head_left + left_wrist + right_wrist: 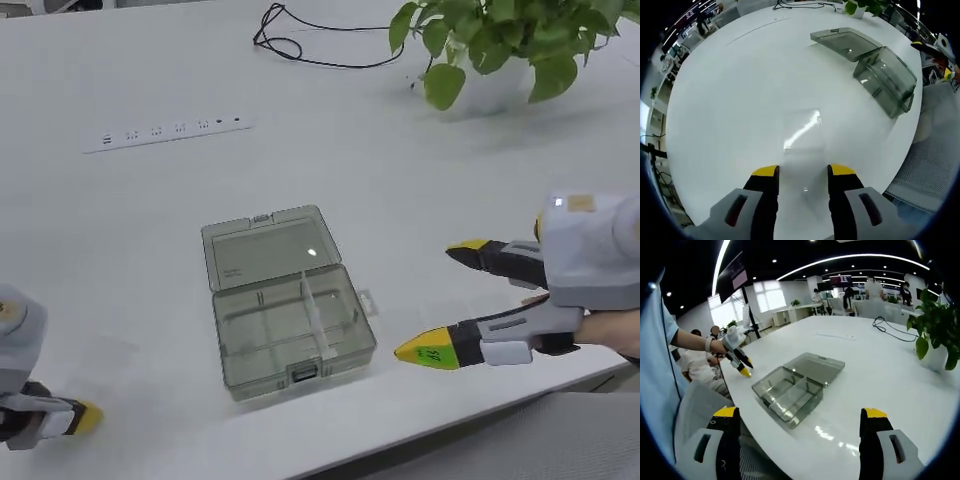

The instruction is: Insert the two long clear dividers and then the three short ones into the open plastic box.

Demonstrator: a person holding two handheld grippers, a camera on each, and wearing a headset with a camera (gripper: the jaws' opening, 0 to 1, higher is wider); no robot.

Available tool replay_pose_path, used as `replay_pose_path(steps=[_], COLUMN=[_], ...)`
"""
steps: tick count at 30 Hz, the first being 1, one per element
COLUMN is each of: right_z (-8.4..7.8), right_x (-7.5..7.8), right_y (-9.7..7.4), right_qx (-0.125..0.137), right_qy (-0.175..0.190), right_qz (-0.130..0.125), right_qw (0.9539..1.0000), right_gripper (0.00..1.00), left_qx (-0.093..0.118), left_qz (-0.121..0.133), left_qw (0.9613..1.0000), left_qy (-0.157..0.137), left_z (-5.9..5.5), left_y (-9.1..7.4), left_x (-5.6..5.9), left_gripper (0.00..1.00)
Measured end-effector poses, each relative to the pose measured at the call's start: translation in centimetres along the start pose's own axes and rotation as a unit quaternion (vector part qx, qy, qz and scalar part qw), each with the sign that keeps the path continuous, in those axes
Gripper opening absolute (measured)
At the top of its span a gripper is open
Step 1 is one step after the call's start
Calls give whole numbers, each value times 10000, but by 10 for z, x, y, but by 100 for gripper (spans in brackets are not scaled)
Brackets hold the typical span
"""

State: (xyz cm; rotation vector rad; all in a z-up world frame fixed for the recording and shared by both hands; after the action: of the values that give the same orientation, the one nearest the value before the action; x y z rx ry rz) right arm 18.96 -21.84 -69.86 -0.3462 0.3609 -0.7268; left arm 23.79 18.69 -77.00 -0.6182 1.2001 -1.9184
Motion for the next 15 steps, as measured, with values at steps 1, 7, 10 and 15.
replay_pose_path(steps=[1, 7, 10, 15], right_z=[0, -1, -3, -4], right_x=[-1, -3, -1, -2], right_y=[1, 5, 6, 7], right_qx=[11, 25, 11, 11], right_qy=[13, 52, 46, 97], right_qz=[13, 60, 89, 95], right_qw=[10000, 10000, 9999, 9999], right_gripper=[100, 100, 100, 100], left_qx=[3, -99, -118, -41], left_qz=[-13, 34, 57, 4], left_qw=[10000, 9999, 9999, 9998], left_qy=[15, 11, -24, -181], left_z=[1, 3, 3, 4], left_y=[0, 2, 1, -1], left_x=[1, 3, 3, 3], left_gripper=[35, 32, 32, 30])
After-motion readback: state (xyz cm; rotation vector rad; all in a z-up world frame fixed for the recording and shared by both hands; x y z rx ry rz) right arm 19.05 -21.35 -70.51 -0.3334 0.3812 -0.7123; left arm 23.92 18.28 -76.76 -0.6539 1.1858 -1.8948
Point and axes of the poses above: the centre of the closed fingertips' face, and the gripper's own axes: y roughly forward along the fingers, x roughly to its right, z roughly out of its top, the point moved 8 cm from there along -y, roughly backward along the fingers, and after that the axes turned 6 degrees about x, right-handed, at the moved point
